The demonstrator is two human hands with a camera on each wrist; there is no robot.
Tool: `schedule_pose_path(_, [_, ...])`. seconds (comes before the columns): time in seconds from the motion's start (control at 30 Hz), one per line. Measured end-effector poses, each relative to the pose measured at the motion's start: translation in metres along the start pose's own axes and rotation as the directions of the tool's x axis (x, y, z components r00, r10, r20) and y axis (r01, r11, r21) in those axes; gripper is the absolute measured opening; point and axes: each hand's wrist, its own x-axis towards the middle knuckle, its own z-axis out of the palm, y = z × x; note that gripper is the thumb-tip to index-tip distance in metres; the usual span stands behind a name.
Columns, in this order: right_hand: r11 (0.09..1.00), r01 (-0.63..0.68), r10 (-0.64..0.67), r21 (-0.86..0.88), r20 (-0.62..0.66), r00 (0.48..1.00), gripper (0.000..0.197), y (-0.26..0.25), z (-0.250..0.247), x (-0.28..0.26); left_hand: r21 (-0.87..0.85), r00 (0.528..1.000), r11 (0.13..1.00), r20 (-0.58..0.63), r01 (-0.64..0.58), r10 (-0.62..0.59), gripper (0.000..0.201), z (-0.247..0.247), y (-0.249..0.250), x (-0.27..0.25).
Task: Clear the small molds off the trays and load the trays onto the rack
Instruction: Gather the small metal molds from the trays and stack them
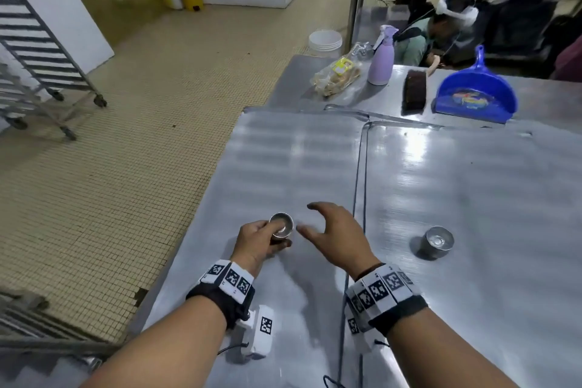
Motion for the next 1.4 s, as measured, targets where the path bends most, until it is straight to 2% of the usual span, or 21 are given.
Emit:
schedule_pose_path(0.1, [0.981,-0.099,0.069,-0.167,-0.178,0.982,0.051,0.028,-0.044,-0.003,0.113,0.998,0.994,0.058,0.01,-0.017,0.021,0.015,-0.001,-0.002])
schedule_pose_path(0.23, [0.891,-0.345,0.249,-0.293,-0.32,0.914,0.058,0.074,-0.085,-0.012,0.208,0.988,0.978,0.157,-0.035,0.002,0.013,0.032,-0.002,-0.005])
schedule_pose_path(0.3, [0.832,-0.478,0.399,-0.281,-0.295,0.868,0.07,0.098,-0.093,-0.019,0.231,0.978,0.972,0.207,-0.052,0.004,0.011,0.038,0.002,-0.008])
schedule_pose_path(0.4, [0.766,-0.591,0.572,-0.252,-0.154,0.806,0.08,0.125,-0.093,-0.03,0.249,0.959,0.966,0.283,-0.067,-0.006,0.009,0.041,0.005,-0.014])
schedule_pose_path(0.47, [0.752,-0.607,0.598,-0.258,-0.12,0.792,0.069,0.133,-0.089,-0.035,0.24,0.943,0.968,0.333,-0.066,-0.018,0.008,0.04,0.004,-0.014])
schedule_pose_path(0.53, [0.739,-0.612,0.596,-0.283,-0.149,0.789,0.052,0.133,-0.086,-0.04,0.242,0.931,0.969,0.362,-0.058,-0.034,0.007,0.037,0.0,-0.014])
schedule_pose_path(0.6, [0.725,-0.62,0.602,-0.3,-0.162,0.782,0.044,0.128,-0.082,-0.047,0.253,0.927,0.967,0.369,-0.033,-0.065,0.007,0.034,-0.002,-0.017])
schedule_pose_path(0.77, [0.741,-0.618,0.591,-0.263,-0.181,0.786,0.042,0.108,-0.064,-0.074,0.257,0.907,0.963,0.379,0.086,-0.182,0.008,0.035,-0.005,-0.023])
schedule_pose_path(0.83, [0.754,-0.615,0.586,-0.231,-0.186,0.789,0.049,0.102,-0.058,-0.086,0.223,0.892,0.969,0.408,0.108,-0.193,0.022,0.036,-0.007,-0.025])
schedule_pose_path(0.9, [0.757,-0.623,0.592,-0.197,-0.199,0.781,0.054,0.099,-0.054,-0.097,0.242,0.856,0.97,0.493,0.037,-0.156,0.039,0.04,-0.01,-0.03])
schedule_pose_path(0.97, [0.758,-0.631,0.595,-0.165,-0.219,0.773,0.053,0.098,-0.052,-0.108,0.26,0.822,0.965,0.558,-0.048,-0.109,0.045,0.045,-0.011,-0.037])
schedule_pose_path(1.07, [0.748,-0.648,0.608,-0.143,-0.243,0.756,0.031,0.097,-0.053,-0.128,0.304,0.809,0.94,0.586,-0.156,-0.055,0.048,0.058,-0.014,-0.047])
schedule_pose_path(1.13, [0.735,-0.673,0.64,-0.084,-0.242,0.73,0.026,0.097,-0.056,-0.145,0.321,0.795,0.92,0.606,-0.226,-0.016,0.046,0.071,-0.016,-0.057])
schedule_pose_path(1.3, [0.734,-0.675,0.66,0.069,-0.303,0.687,0.039,0.103,-0.076,-0.197,0.372,0.713,0.839,0.701,-0.397,0.027,0.039,0.111,-0.025,-0.088])
schedule_pose_path(1.4, [0.734,-0.663,0.666,0.148,-0.348,0.66,0.046,0.109,-0.095,-0.226,0.367,0.672,0.819,0.74,-0.441,0.03,0.038,0.141,-0.036,-0.109])
